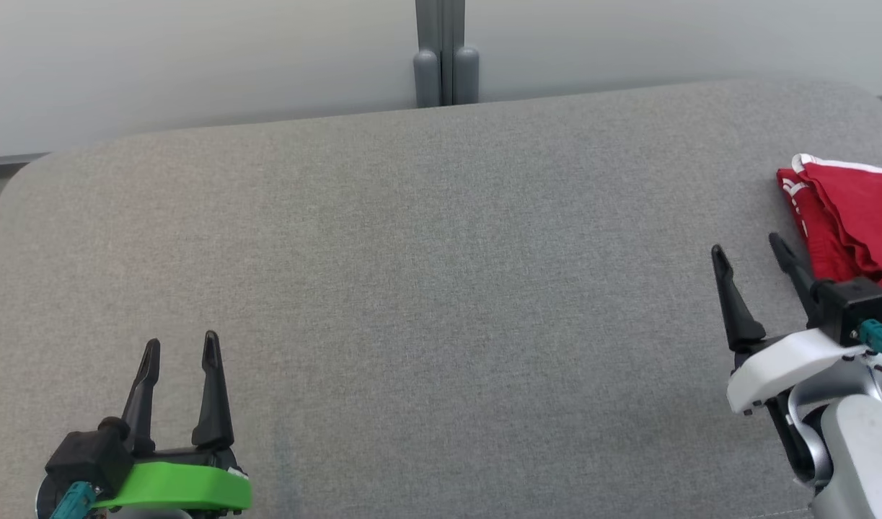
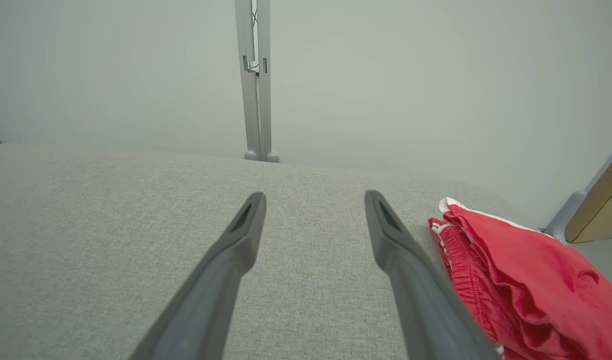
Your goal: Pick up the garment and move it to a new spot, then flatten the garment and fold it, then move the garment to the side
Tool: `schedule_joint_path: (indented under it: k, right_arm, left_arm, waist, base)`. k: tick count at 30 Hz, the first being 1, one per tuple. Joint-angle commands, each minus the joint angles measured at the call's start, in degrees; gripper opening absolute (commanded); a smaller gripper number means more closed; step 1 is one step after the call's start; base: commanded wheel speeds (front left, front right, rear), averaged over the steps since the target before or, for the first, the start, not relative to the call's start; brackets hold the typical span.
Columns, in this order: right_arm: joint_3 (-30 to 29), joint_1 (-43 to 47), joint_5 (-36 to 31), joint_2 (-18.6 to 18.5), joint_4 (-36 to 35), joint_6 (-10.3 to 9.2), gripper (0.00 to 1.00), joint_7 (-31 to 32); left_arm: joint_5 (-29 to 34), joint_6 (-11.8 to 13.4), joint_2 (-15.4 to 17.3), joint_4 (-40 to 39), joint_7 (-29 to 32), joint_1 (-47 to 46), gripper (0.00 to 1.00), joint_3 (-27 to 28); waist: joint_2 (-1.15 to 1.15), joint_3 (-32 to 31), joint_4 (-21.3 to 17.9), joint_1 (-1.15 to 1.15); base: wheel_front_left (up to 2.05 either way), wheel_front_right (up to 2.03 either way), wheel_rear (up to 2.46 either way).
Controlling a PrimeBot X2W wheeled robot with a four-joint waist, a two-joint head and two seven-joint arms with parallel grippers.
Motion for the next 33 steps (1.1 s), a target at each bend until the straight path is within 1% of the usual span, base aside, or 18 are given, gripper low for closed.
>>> schedule_joint_path:
  k: [1, 7, 13, 19, 33]
  right_arm:
    - [-0.59, 1.90, -0.46, 0.96, -1.01, -0.13, 1.00, 0.04]
    - [-3.70, 7.72, -1.76, 5.40, -3.72, -0.12, 1.00, 0.24]
    - [-5.19, 11.12, -3.62, 8.39, -5.16, -0.12, 1.00, 0.47]
    - [-5.26, 11.93, -4.19, 9.57, -5.20, -0.12, 1.00, 0.70]
    - [-4.68, 12.63, -3.53, 9.90, -5.35, -0.12, 1.00, 1.00]
  left_arm:
    - [0.32, 0.17, -0.22, 0.09, -0.12, 1.30, 1.00, 0.51]
    - [0.15, 0.22, -0.46, 1.48, -0.12, 3.35, 1.00, 1.38]
    - [0.26, 0.17, -0.66, 2.90, -0.12, 4.52, 1.00, 1.87]
    - [0.47, 0.18, -0.83, 3.81, -0.12, 5.46, 1.00, 2.19]
    - [0.49, -0.06, -0.86, 4.36, -0.12, 4.98, 1.00, 1.55]
  waist:
    - [0.00, -3.18, 1.27, 0.00]
    - [0.00, -5.20, 1.73, 0.00]
    - [0.00, -5.95, 1.96, 0.00]
    - [0.00, -6.27, 1.66, 0.00]
    - [0.00, -5.37, 1.80, 0.00]
  base:
    - [0.00, 0.00, 0.00]
    - [0.00, 0.00, 0.00]
    - [0.00, 0.00, 0.00]
    - [0.00, 0.00, 0.00]
    - [0.00, 0.00, 0.00]
